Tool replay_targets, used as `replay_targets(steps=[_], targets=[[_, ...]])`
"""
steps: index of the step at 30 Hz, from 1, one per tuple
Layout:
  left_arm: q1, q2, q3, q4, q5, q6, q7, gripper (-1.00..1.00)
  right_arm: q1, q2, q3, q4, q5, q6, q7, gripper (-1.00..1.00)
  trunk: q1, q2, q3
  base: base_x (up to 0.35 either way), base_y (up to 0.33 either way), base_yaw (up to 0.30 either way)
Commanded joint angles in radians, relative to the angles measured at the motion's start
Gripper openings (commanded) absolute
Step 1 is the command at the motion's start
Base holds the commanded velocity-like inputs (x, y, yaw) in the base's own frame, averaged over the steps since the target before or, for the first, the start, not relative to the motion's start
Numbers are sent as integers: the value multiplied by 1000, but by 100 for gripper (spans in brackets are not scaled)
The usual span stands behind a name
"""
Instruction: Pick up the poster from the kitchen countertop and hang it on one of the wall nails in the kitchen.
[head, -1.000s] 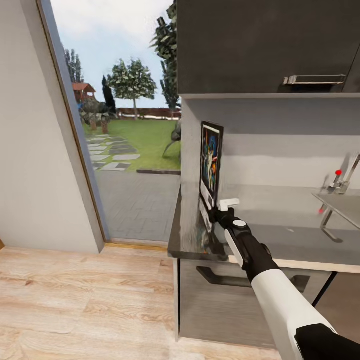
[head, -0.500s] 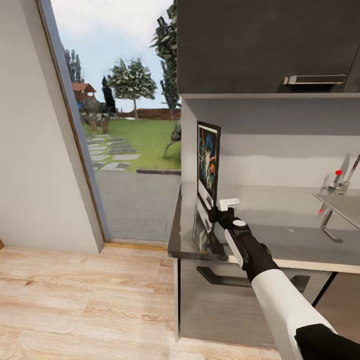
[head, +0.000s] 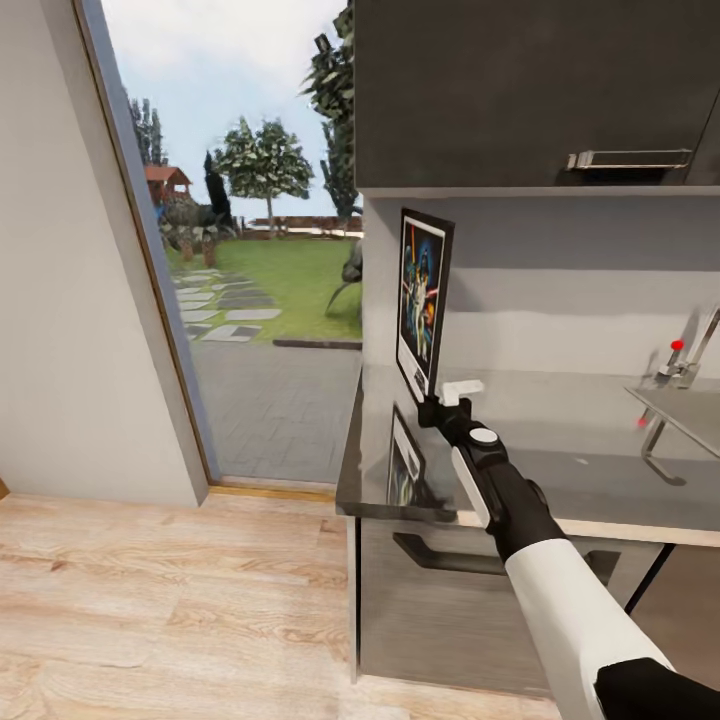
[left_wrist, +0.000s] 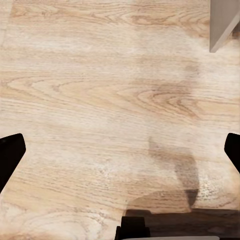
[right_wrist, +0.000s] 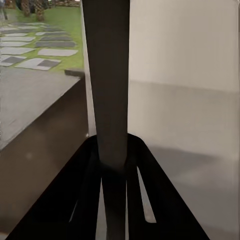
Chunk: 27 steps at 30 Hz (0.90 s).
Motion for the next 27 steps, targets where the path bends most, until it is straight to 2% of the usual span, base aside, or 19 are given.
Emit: replay_targets(steps=[1, 8, 27], targets=[[0, -1, 5, -1, -10, -2, 0, 100, 0, 0, 1, -5, -3, 7, 1, -100, 0, 0, -1, 0, 0, 0], [0, -1, 5, -1, -10, -2, 0, 100, 1, 0, 1, -13, -3, 18, 1, -100, 0, 0, -1, -65, 0, 0], [0, -1, 5, -3, -10, -2, 0, 100, 2, 1, 3, -20, -4, 22, 1, -100, 0, 0, -1, -303, 0, 2]])
